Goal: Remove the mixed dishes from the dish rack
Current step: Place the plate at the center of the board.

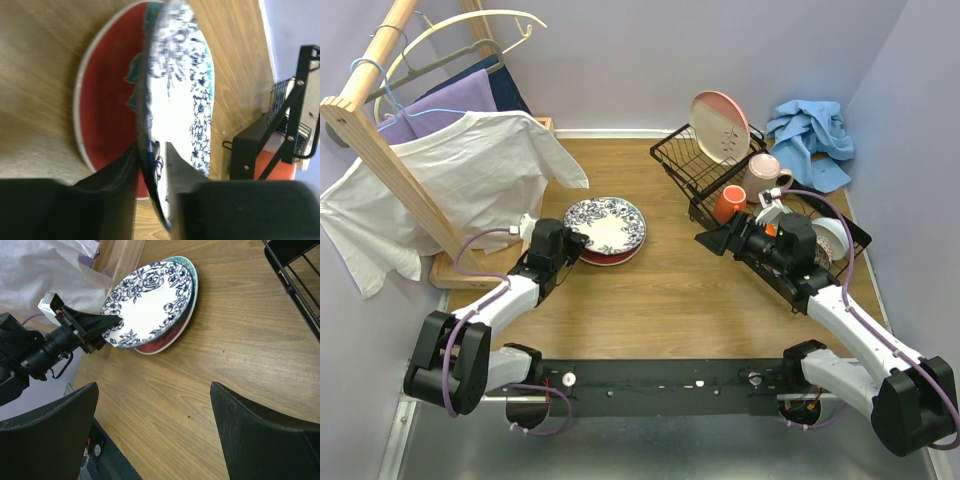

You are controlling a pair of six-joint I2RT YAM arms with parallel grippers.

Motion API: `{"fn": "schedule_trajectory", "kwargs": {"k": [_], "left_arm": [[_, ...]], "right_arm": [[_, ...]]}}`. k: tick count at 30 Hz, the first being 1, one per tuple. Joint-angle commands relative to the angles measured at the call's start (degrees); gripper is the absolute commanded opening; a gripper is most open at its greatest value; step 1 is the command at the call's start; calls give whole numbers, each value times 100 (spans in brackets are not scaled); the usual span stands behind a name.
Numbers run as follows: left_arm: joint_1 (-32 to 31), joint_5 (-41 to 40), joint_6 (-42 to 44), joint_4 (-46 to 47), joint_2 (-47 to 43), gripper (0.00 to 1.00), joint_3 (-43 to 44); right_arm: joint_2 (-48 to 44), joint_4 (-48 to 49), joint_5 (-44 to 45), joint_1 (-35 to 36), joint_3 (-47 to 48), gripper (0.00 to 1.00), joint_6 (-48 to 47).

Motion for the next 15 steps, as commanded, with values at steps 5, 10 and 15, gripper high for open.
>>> {"fn": "schedule_trajectory", "kwargs": {"k": [5,10,15], "left_arm": [[12,217,405,-442,-17,55,608],[12,269,668,-786,27,74,766],[12,497,1081,-1172,255,83,977]], "right_arm": [[-40,-150,212,7,226,100,-143],[4,-168,212,7,261,100,-169],[13,-185,221,7,261,100,-187]]}}
